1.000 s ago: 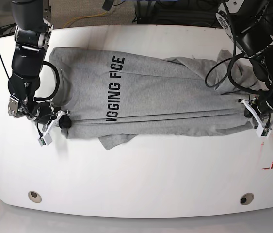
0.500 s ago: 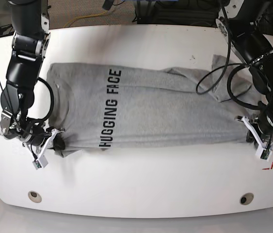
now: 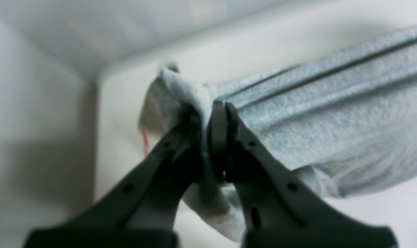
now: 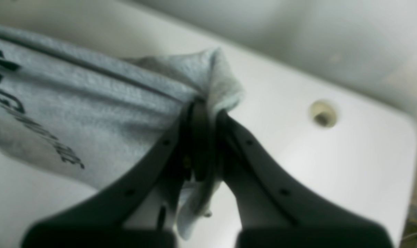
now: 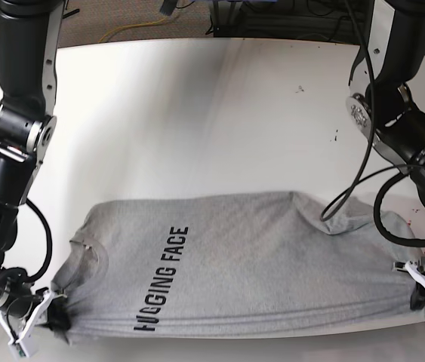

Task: Fold the T-shirt properly
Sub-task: 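Lift the shirt by its sides with both grippers and swing it, then lay the shirt down, dragging its edge away with both grippers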

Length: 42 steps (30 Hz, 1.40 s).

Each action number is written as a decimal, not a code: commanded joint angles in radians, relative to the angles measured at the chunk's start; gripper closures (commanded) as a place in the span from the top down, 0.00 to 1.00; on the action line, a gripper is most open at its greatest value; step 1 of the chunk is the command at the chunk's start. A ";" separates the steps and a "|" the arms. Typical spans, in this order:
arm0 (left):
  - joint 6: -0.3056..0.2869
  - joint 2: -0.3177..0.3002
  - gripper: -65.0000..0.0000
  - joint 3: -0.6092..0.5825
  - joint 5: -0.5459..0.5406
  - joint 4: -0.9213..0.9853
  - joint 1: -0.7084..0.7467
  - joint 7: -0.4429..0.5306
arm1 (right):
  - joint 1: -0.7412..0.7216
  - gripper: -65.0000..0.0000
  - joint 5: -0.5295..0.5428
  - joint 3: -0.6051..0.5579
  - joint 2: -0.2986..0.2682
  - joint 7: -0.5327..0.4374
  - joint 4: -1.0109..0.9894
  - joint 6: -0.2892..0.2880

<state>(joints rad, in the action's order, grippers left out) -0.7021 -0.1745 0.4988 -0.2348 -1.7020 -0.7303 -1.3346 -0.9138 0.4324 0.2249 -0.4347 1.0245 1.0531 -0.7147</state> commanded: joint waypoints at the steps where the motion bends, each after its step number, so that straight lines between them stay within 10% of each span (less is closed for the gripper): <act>1: 0.004 -0.040 0.00 0.004 0.041 -0.031 -0.099 -0.001 | -0.124 0.00 -0.028 0.009 -0.031 0.024 0.019 0.017; 16: 0.004 -0.046 0.00 -0.067 0.041 -0.149 -0.209 -0.009 | -0.308 0.00 -0.020 0.011 -0.034 0.179 0.080 0.017; 42: 0.004 -0.095 0.00 -0.087 -0.197 -0.309 0.679 -0.007 | 0.743 0.00 0.242 0.248 -0.080 0.238 0.513 0.017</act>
<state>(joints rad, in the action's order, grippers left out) -0.6975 -0.2390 0.4118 -0.4179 -1.9923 -0.0669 -1.3624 -0.1986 0.6598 0.4492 -0.4839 1.2812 1.5394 -0.7040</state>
